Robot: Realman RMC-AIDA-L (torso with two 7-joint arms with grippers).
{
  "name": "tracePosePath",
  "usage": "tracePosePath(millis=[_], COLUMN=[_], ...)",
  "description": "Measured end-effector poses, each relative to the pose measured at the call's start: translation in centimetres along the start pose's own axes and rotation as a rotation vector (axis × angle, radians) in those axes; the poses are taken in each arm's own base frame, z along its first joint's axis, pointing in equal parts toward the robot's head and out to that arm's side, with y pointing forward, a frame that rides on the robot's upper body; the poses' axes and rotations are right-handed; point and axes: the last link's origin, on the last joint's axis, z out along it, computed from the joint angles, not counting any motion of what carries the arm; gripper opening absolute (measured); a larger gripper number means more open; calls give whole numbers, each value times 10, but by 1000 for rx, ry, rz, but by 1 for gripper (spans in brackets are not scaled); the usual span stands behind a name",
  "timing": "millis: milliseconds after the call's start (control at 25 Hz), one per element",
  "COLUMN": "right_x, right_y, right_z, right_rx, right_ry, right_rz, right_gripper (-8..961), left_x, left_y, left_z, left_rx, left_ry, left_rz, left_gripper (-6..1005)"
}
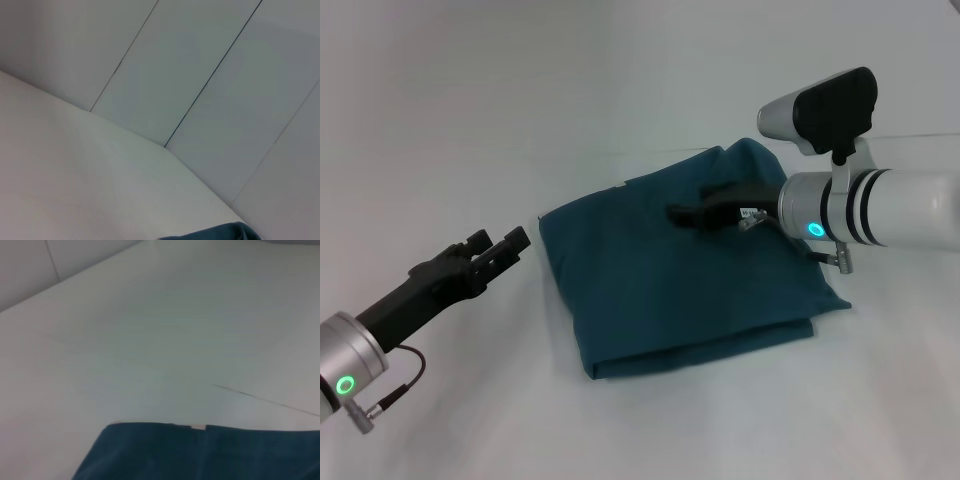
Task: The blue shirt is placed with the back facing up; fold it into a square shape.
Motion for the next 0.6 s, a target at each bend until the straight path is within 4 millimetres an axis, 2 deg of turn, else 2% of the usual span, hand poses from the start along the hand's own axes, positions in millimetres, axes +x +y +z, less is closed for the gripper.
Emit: tracePosePath(millis=[240, 600], right_x=[2, 4], right_y=[-6, -38], right_z=[3, -7], right_rx=[77, 276], right_ry=[-25, -94], right_rz=[18, 85], right_gripper=[644, 645], left_x=[1, 0], left_y=[-1, -2], left_z=[1, 1], left_rx=[7, 14], left_ry=[-2, -4], left_rz=[5, 5], left_gripper=[753, 753])
